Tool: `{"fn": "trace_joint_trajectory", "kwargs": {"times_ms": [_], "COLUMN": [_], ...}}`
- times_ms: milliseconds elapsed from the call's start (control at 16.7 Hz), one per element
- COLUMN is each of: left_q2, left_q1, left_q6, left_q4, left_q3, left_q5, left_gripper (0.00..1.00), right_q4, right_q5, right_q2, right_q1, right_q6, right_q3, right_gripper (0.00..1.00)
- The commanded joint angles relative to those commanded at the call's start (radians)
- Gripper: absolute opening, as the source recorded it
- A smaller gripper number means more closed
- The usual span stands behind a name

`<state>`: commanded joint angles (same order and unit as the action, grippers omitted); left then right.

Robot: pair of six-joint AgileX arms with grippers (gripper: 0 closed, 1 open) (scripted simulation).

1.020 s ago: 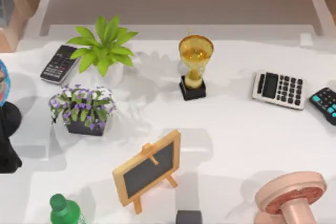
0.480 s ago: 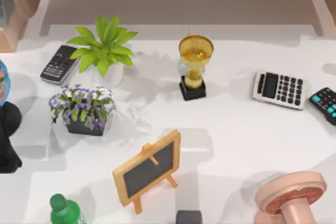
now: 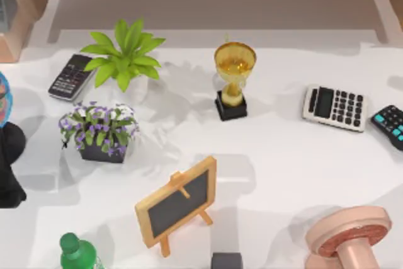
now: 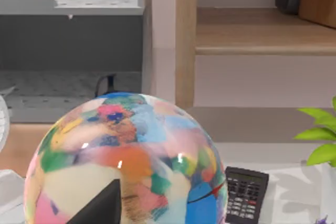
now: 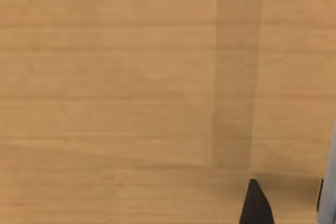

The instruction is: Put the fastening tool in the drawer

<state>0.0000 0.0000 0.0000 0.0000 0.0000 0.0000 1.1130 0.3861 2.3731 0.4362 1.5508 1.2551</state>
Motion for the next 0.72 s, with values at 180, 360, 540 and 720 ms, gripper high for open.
{"fn": "trace_joint_trajectory", "kwargs": {"times_ms": [180, 360, 540, 720], "left_q2": [0.000, 0.000, 0.000, 0.000], "left_q1": [0.000, 0.000, 0.000, 0.000], "left_q6": [0.000, 0.000, 0.000, 0.000], "left_q4": [0.000, 0.000, 0.000, 0.000], "left_q3": [0.000, 0.000, 0.000, 0.000], "left_q5": [0.000, 0.000, 0.000, 0.000], "left_gripper": [1.00, 1.00, 1.00, 1.00], "right_q4": [0.000, 0.000, 0.000, 0.000], "right_q5": [0.000, 0.000, 0.000, 0.000], "right_q2": [0.000, 0.000, 0.000, 0.000], "right_q1": [0.000, 0.000, 0.000, 0.000], "right_q6": [0.000, 0.000, 0.000, 0.000], "right_q3": [0.000, 0.000, 0.000, 0.000], "right_gripper": [0.75, 0.98, 1.00, 1.00]}}
